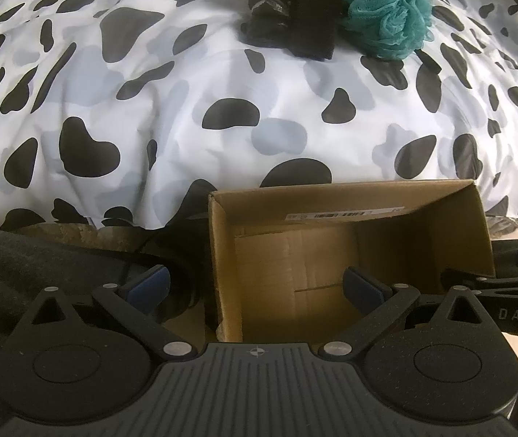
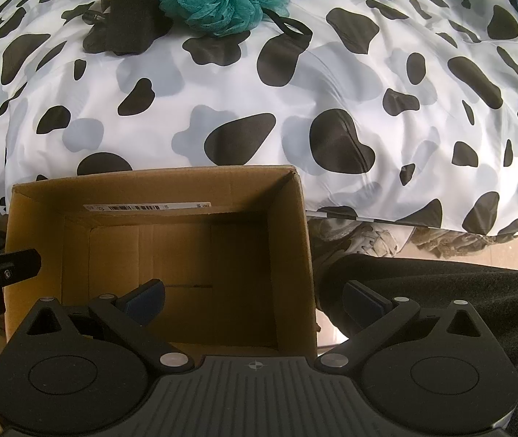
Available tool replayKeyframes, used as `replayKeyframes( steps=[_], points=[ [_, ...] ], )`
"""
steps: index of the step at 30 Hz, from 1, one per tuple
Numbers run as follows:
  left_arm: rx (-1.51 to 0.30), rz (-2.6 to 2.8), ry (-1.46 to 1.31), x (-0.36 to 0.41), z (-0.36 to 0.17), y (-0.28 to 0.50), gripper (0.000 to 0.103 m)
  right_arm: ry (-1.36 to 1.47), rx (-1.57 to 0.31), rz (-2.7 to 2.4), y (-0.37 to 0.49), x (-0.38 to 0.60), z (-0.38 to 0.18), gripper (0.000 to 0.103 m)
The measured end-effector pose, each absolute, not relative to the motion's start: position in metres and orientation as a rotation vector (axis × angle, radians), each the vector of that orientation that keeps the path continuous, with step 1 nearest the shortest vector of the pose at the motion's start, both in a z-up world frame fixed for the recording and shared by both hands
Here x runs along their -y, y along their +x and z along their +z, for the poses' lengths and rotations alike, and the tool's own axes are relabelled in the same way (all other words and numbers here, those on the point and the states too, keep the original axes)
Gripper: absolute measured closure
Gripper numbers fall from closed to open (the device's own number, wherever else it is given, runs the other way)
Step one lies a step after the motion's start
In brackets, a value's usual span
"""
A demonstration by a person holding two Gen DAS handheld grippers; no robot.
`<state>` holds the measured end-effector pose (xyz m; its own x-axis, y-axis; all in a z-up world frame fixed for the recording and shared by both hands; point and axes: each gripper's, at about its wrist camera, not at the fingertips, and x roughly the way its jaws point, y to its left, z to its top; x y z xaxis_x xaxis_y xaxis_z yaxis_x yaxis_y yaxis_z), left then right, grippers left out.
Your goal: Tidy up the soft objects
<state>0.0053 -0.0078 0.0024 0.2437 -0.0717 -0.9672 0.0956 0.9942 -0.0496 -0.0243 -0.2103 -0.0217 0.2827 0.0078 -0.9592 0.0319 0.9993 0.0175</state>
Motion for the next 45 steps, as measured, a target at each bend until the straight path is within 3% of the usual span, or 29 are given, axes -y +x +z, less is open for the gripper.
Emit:
replayKeyframes(
  steps=[27, 45],
  points=[
    [-1.253, -0.151, -0.046, 0.009, 0.008, 0.001, 0.000, 0.065, -1.263, -0.029, -0.023, 0.217, -0.017, 0.000],
    [-1.195, -0.120, -0.082, 0.005, 0.027, 0.010, 0.000, 0.234, -1.051, -0.003, -0.017, 0.266, 0.018, 0.000]
  ],
)
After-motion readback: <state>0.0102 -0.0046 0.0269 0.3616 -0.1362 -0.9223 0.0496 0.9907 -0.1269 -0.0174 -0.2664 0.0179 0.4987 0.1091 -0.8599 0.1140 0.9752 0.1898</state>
